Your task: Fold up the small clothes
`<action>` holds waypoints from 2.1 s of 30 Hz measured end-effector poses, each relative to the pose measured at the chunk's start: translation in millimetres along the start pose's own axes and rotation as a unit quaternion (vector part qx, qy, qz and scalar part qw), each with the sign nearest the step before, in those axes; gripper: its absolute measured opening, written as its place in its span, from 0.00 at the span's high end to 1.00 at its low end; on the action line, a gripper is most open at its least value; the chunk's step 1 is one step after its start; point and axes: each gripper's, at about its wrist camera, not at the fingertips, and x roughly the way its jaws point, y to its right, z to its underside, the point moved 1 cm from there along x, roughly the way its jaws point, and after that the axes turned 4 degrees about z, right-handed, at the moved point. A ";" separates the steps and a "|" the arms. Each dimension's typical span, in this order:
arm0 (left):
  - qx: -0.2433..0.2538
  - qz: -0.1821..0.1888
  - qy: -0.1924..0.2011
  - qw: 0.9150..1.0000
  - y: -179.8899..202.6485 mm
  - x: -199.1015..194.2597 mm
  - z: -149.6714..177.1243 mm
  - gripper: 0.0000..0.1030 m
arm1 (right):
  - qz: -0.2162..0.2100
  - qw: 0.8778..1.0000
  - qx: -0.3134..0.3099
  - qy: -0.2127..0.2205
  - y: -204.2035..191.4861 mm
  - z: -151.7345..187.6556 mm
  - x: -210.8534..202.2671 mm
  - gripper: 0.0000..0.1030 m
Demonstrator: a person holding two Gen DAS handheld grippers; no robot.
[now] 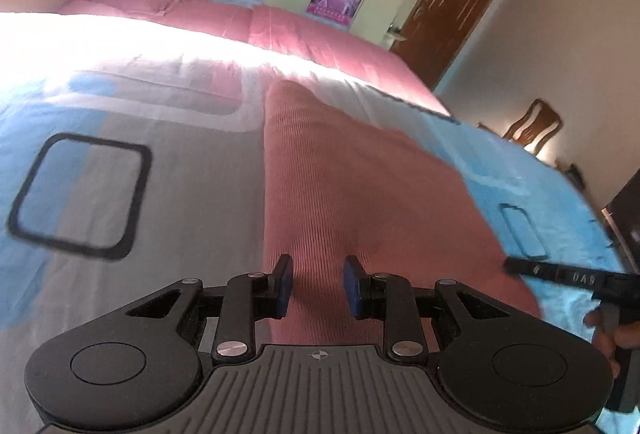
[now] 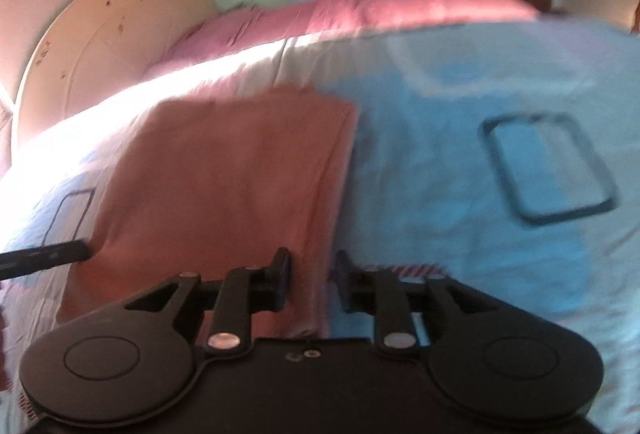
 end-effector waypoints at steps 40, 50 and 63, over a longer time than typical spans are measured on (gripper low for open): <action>0.047 -0.055 0.008 0.997 14.2 26.5 -24.5 0.40 | 0.003 0.993 -0.100 0.059 -35.4 -24.8 23.0 0.79; 0.032 -0.070 0.010 0.997 13.3 11.7 -9.8 0.35 | 0.007 0.988 -0.152 0.037 -51.2 10.8 8.7 0.47; -0.091 0.041 -0.050 0.994 -35.1 45.5 -18.7 0.32 | -0.191 0.966 0.155 -0.082 83.8 -12.1 63.7 0.51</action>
